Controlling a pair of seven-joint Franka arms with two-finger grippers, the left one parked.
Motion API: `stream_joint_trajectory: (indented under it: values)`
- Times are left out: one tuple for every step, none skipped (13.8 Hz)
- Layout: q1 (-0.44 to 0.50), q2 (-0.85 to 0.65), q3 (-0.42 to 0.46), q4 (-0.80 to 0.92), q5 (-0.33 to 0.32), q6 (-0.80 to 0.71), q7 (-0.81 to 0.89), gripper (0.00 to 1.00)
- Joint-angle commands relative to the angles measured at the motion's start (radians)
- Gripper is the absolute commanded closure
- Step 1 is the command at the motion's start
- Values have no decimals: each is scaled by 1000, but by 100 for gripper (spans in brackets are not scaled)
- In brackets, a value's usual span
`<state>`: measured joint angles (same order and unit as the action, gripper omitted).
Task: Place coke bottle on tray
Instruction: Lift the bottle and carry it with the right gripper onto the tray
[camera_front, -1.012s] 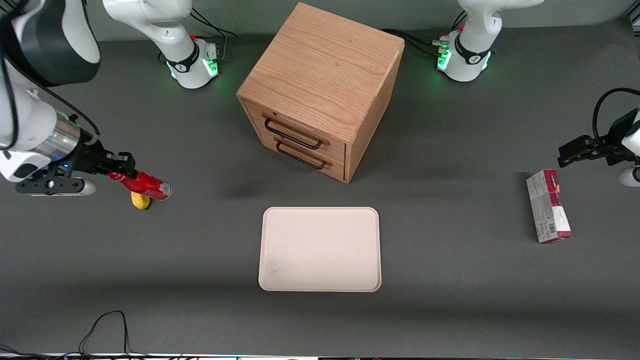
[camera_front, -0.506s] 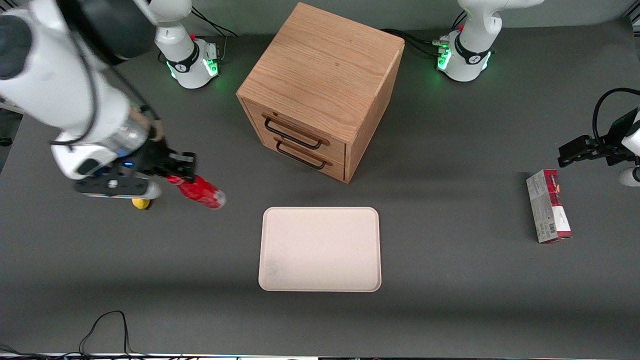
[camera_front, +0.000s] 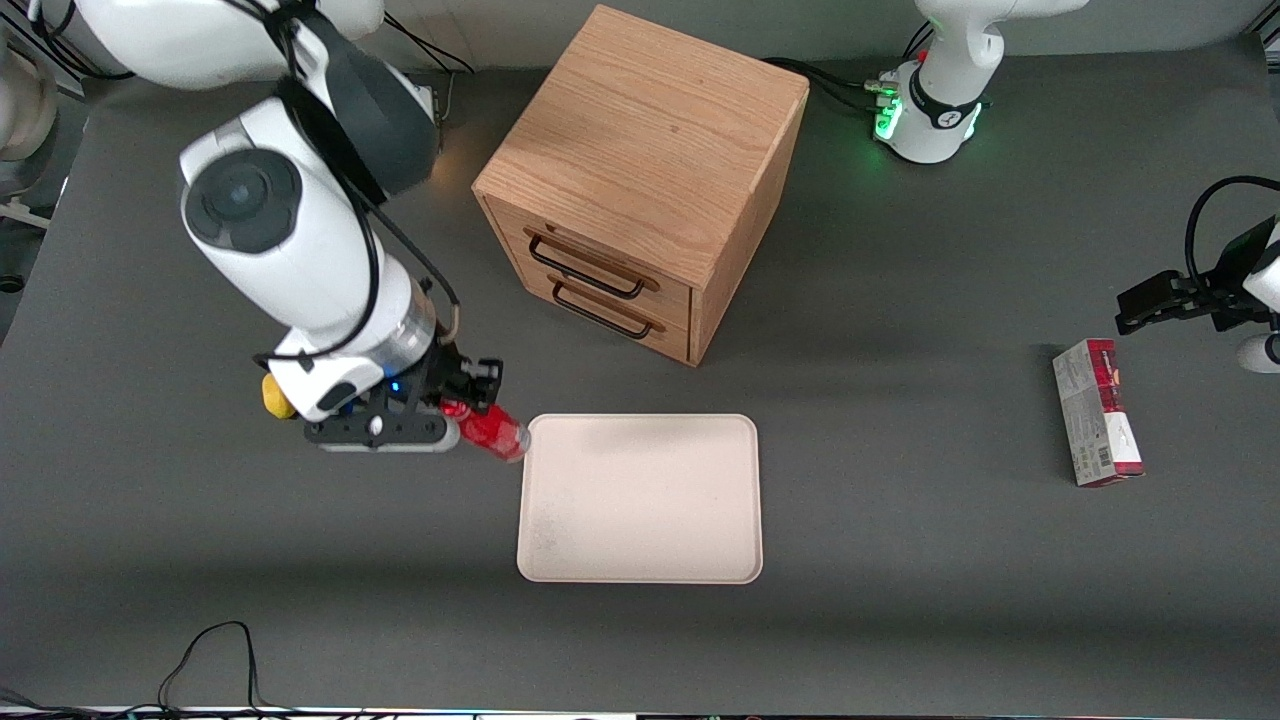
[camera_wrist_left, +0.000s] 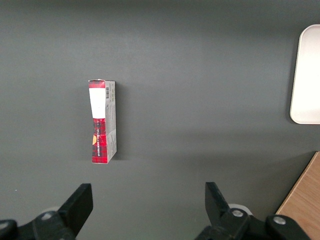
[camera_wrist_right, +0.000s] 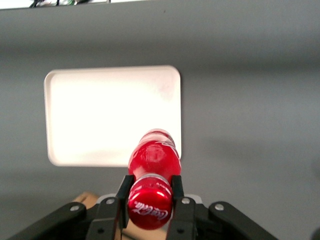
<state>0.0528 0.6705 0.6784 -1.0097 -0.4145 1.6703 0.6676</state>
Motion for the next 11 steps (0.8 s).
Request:
stream_joint_trajectory:
  values:
    - [28, 150, 21, 59, -139, 112, 12, 100]
    - [33, 188, 18, 54, -161, 164, 16, 100]
    - [42, 222, 13, 52, -171, 205, 18, 100]
    - [44, 251, 12, 54, -185, 236, 17, 100]
    - [44, 274, 9, 54, -197, 273, 17, 100]
    - [47, 294, -8, 52, -208, 317, 15, 100]
    - [55, 308, -20, 52, -210, 344, 12, 100]
    - [61, 313, -39, 51, -210, 348, 7, 100]
    - [64, 316, -52, 49, -210, 354, 3, 100]
    - [67, 323, -57, 49, -213, 356, 1, 100]
    - [68, 331, -65, 48, -220, 365, 1, 100]
